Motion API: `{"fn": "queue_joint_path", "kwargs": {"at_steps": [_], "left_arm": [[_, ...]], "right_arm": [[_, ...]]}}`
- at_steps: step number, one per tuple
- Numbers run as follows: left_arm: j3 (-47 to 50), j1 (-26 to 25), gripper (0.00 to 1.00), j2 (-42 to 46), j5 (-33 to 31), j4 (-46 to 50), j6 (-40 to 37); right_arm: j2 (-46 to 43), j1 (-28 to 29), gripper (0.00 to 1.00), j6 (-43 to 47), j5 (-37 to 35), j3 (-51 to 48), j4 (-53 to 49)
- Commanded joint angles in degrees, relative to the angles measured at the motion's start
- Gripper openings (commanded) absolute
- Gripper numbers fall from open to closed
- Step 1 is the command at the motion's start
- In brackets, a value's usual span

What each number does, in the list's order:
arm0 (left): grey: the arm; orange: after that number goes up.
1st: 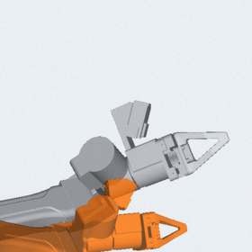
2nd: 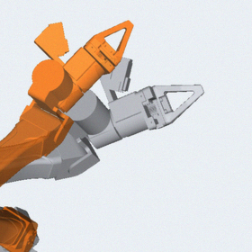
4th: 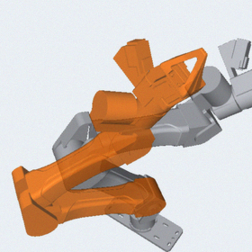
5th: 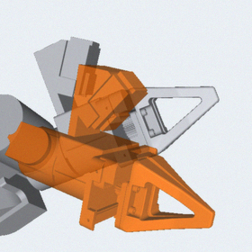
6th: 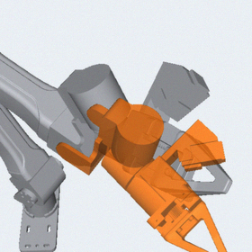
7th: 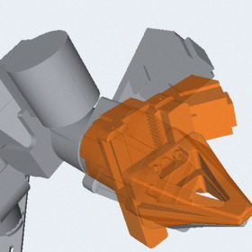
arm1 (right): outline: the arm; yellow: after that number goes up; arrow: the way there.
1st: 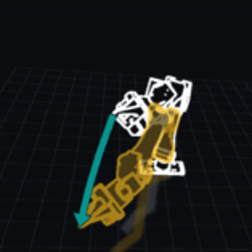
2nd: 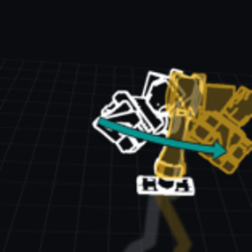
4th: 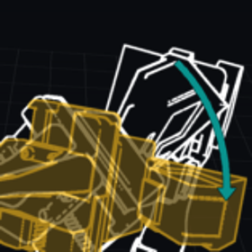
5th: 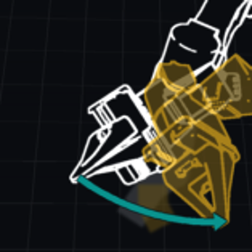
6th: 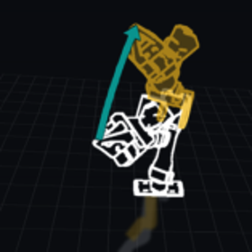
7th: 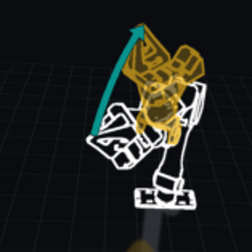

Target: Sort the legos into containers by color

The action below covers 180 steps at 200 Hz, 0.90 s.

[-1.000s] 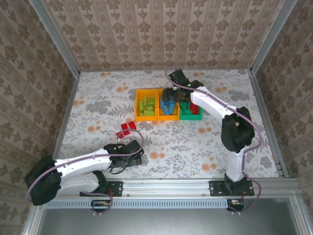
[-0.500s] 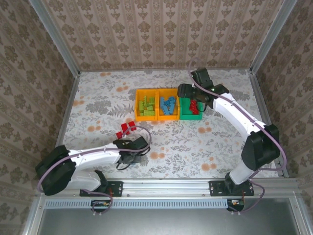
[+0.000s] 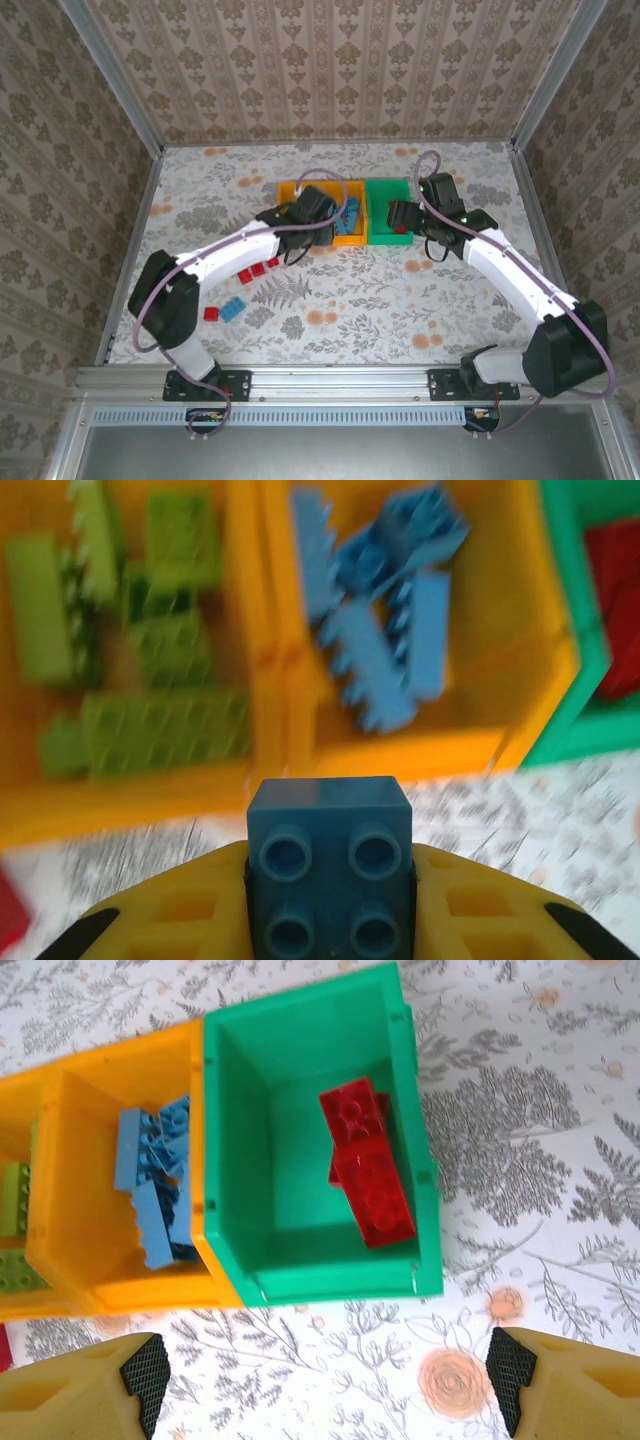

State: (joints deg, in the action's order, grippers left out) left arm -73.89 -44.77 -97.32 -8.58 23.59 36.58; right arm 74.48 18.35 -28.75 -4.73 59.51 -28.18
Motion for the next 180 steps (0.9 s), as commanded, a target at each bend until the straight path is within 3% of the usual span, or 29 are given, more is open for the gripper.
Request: {"fn": "queue_joint_path", "kwargs": {"at_steps": [1,54,72,86,125,157,180], "left_arm": [[-7.3,2.6,0.26,-6.9,6.2,-0.4,-7.0],[-21.8,4.6,0.27,-20.5,10.0,2.1,-9.2],[-23.2,4.8,0.35,-22.1,10.4,2.1,-8.5],[-23.0,4.9,0.49,-21.8,10.3,1.6,-7.8],[-17.8,3.7,0.99,-14.4,8.2,0.5,-5.9],[-7.6,2.7,1.0,-2.4,4.7,0.3,-6.8],[2.9,3.8,1.0,7.5,2.4,2.5,-12.1]], "right_arm": [[-4.2,-0.3,0.87,-0.9,-1.0,-4.5,1.7],[-9.8,-0.3,0.88,-2.0,0.8,-11.6,2.7],[-10.2,-0.3,0.88,-2.1,1.6,-12.7,2.7],[-10.5,-0.3,0.88,-2.3,1.7,-13.5,2.9],[-10.6,-0.3,0.88,-2.7,2.4,-15.2,4.4],[-10.3,-0.3,0.88,-2.1,2.9,-15.5,5.4],[-9.7,-0.3,0.89,-1.2,3.2,-15.5,5.8]]}}
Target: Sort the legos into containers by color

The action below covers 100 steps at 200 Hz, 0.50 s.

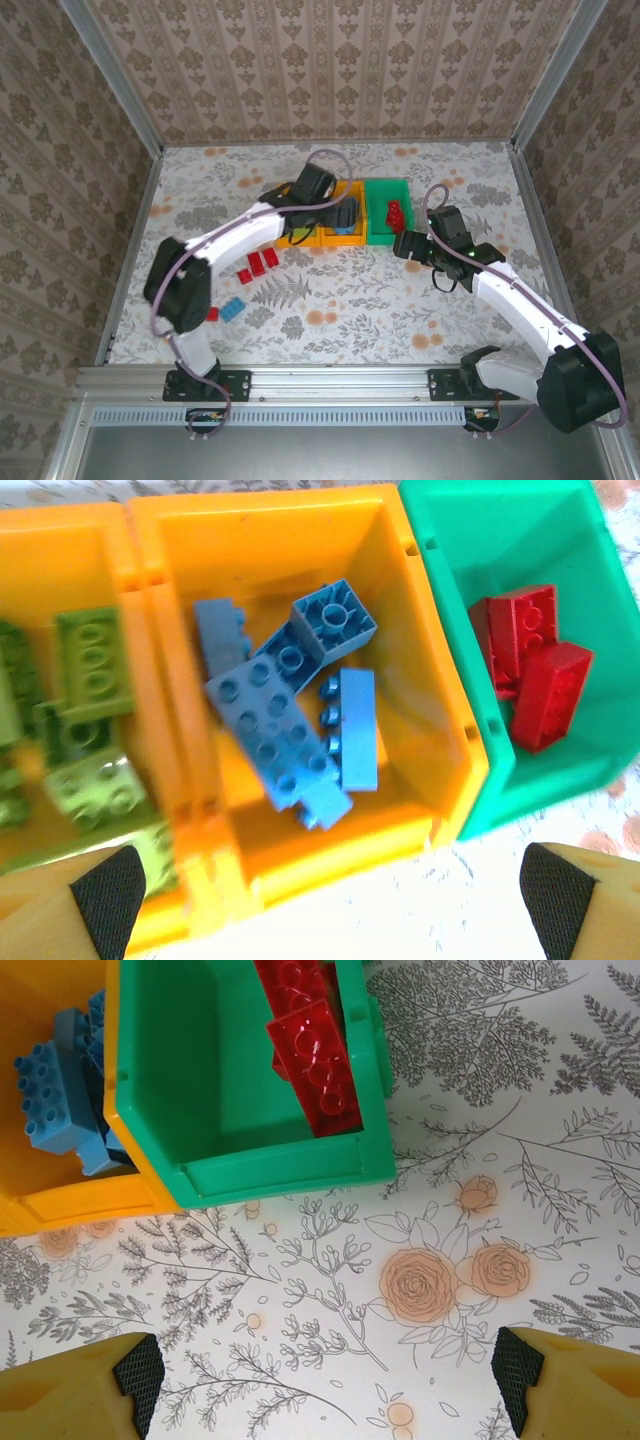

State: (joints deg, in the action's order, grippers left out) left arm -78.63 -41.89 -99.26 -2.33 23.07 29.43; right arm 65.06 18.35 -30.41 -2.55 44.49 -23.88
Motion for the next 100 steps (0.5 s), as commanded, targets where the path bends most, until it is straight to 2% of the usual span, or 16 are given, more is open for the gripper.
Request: {"fn": "queue_joint_path", "kwargs": {"at_steps": [1,37,65,100], "left_arm": [[8.1,1.0,1.0,9.9,-3.9,3.2,-5.4],[21.7,2.9,1.0,23.2,-6.1,13.6,-14.7],[27.4,3.5,1.0,30.7,-9.8,22.7,-13.2],[26.0,3.6,0.97,35.8,-10.7,31.8,-10.5]], "right_arm": [[-0.2,-0.3,0.89,0.5,1.1,-0.5,1.6],[1.6,-0.3,0.89,2.2,1.8,-0.1,2.4],[3.2,-0.3,0.9,4.1,0.8,1.5,1.8],[5.7,-0.3,0.92,7.3,-0.1,3.9,1.2]]}}
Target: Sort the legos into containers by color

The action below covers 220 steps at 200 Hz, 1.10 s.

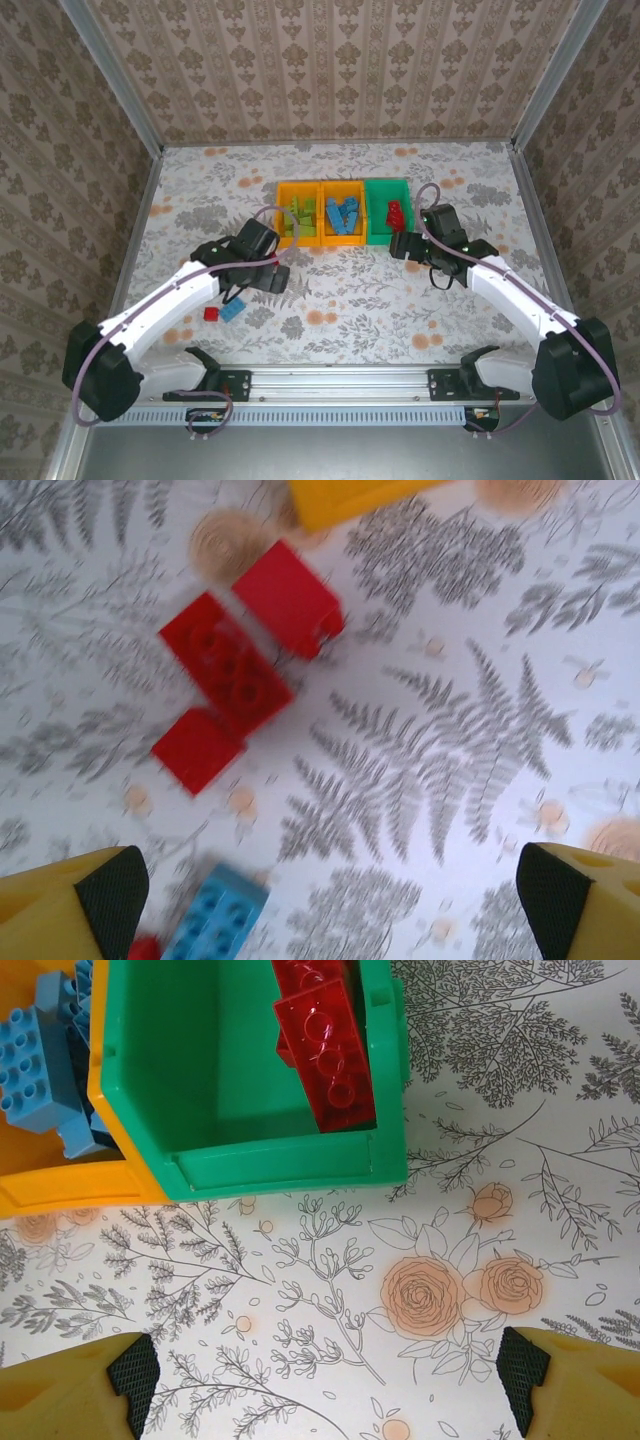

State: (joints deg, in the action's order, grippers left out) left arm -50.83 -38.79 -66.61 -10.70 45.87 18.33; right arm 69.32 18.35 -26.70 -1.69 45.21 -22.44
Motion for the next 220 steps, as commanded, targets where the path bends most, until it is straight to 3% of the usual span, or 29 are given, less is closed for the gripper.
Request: {"fn": "queue_joint_path", "kwargs": {"at_steps": [1,52,77,143,220], "left_arm": [[-2.1,0.5,0.97,3.1,-2.2,9.2,0.6],[-7.7,-0.8,0.94,0.6,-2.6,21.1,10.5],[-4.9,-1.0,0.95,-2.8,-4.7,28.1,17.9],[4.7,5.4,0.93,-2.8,-1.7,16.2,22.7],[8.6,8.5,0.94,-8.7,-1.7,5.3,14.9]], "right_arm": [[1.5,-0.3,0.92,3.7,-1.1,3.3,-0.3],[5.9,-1.2,0.95,7.4,-2.0,6.5,-0.5],[7.0,-2.0,0.95,7.8,0.0,6.0,1.5],[8.2,-2.9,0.95,8.2,3.4,5.0,3.7],[8.2,-5.6,0.95,7.2,5.5,3.5,4.5]]}}
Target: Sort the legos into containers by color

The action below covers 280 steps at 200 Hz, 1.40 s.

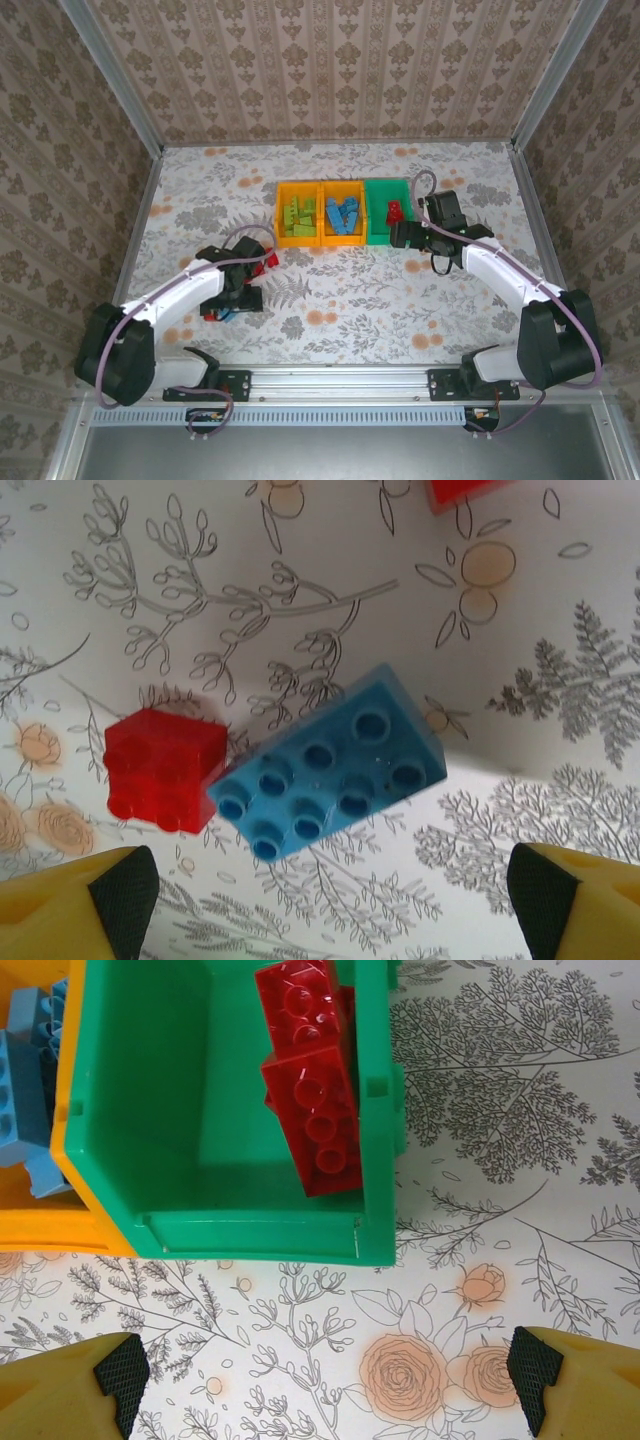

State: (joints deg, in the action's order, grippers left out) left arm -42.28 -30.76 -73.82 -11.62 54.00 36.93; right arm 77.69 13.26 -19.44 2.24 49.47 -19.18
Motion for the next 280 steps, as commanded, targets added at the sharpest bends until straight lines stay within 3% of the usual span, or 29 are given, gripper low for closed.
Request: {"fn": "queue_joint_path", "kwargs": {"at_steps": [1,188,221,280], "left_arm": [[0.0,0.4,0.94,-1.6,-0.9,-2.8,-3.8],[-0.4,-1.1,0.81,-10.1,-0.5,-7.5,-7.0],[-1.0,-2.1,0.7,-11.2,0.4,-8.5,-6.6],[-6.0,-4.8,0.7,-16.7,0.0,-8.8,-6.1]], "right_arm": [[-0.1,-0.5,0.95,0.0,1.7,-0.7,1.2],[-0.7,-1.8,0.96,-1.6,1.7,-0.7,-0.5],[-1.0,-2.1,0.96,-1.8,1.9,-0.9,-0.5],[-1.9,-2.4,0.96,-1.7,1.6,-1.3,-1.1]]}}
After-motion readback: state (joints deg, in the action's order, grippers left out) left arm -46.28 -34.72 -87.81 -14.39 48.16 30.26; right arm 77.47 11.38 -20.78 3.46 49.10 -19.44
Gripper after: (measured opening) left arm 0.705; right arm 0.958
